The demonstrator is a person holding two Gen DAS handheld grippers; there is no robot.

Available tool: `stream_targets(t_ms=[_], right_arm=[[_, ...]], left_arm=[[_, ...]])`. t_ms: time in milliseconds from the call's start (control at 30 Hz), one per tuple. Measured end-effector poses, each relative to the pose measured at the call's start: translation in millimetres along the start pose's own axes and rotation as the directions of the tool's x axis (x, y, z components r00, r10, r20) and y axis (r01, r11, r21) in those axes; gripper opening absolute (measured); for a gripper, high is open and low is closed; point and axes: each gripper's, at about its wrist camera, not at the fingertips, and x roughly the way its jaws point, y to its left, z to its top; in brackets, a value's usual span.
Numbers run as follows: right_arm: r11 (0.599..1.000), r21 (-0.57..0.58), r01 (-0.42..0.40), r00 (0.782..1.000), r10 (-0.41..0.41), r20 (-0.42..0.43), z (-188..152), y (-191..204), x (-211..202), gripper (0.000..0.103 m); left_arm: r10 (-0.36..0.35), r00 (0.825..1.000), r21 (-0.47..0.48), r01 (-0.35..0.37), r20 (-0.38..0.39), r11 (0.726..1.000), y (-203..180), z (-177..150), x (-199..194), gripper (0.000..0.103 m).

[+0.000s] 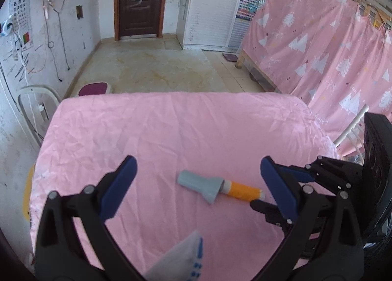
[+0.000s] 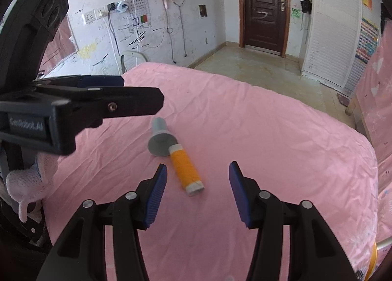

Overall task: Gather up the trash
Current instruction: 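Grasp the grey cap with the left tool while the right tool grasps the orange tube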

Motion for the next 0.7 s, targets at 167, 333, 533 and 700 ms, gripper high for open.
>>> stream_targets(t_ms=[167, 333, 533, 700], right_arm=[[0.999, -0.030, -0.010, 0.999, 0.009, -0.036, 6, 9, 15, 0.035], [0.998, -0.058, -0.006, 0.998, 0.002, -0.058, 7, 15, 21, 0.014], [0.999, -0.016, -0.028, 0.999, 0.028, -0.031, 6, -1, 10, 0.006], [0.997, 0.061, -0.050, 0.999, 0.049, 0.017, 2, -25, -7, 0.006]], left_arm=[[0.002, 1.000, -0.005, -0.002, -0.009, 1.000, 10, -3, 4, 0.097], [-0.013, 1.000, -0.005, 0.013, -0.015, 1.000, 15, -3, 6, 0.097], [-0.035, 0.999, 0.056, 0.036, -0.022, 0.998, 11, -7, 9, 0.097], [-0.023, 0.998, 0.094, 0.027, -0.050, 0.995, 6, -9, 22, 0.097]])
